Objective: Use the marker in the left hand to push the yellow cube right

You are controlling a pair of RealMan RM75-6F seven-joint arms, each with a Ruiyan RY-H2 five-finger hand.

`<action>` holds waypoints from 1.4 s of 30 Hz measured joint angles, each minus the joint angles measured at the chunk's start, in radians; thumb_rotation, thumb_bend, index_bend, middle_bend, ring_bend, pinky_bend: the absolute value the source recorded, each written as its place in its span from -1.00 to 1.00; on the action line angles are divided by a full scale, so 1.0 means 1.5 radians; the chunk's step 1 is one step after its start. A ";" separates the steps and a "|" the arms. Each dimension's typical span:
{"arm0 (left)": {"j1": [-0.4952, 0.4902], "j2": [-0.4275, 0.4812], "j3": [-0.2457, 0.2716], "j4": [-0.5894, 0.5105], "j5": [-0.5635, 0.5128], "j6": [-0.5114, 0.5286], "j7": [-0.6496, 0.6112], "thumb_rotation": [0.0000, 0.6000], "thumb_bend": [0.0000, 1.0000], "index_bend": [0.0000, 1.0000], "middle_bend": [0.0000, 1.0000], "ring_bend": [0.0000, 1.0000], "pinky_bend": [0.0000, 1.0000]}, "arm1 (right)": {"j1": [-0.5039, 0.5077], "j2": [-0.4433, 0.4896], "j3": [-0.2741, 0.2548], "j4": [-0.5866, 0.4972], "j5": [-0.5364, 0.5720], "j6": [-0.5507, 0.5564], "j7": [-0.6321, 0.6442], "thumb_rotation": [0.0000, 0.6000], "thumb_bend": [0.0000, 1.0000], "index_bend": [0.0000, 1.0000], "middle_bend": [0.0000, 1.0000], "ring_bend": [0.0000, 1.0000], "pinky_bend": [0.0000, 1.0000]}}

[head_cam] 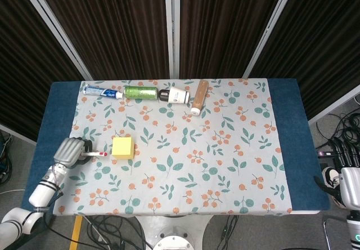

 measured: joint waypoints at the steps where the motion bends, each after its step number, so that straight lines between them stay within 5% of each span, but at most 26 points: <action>1: -0.005 -0.002 -0.001 0.000 0.000 -0.006 0.004 1.00 -0.15 0.31 0.38 0.00 0.07 | -0.001 0.000 0.000 0.000 0.001 0.000 0.001 1.00 -0.85 -1.00 -0.90 -1.00 -0.96; 24: -0.111 -0.005 -0.056 -0.104 -0.059 -0.135 0.145 1.00 -0.15 0.31 0.38 0.00 0.08 | -0.015 -0.003 -0.004 0.019 0.008 0.006 0.023 1.00 -0.85 -1.00 -0.89 -1.00 -0.97; 42: -0.202 -0.054 -0.106 -0.083 -0.116 -0.211 0.216 1.00 -0.15 0.31 0.38 0.00 0.08 | -0.023 -0.008 -0.004 0.032 0.014 0.008 0.032 1.00 -0.85 -1.00 -0.89 -1.00 -0.97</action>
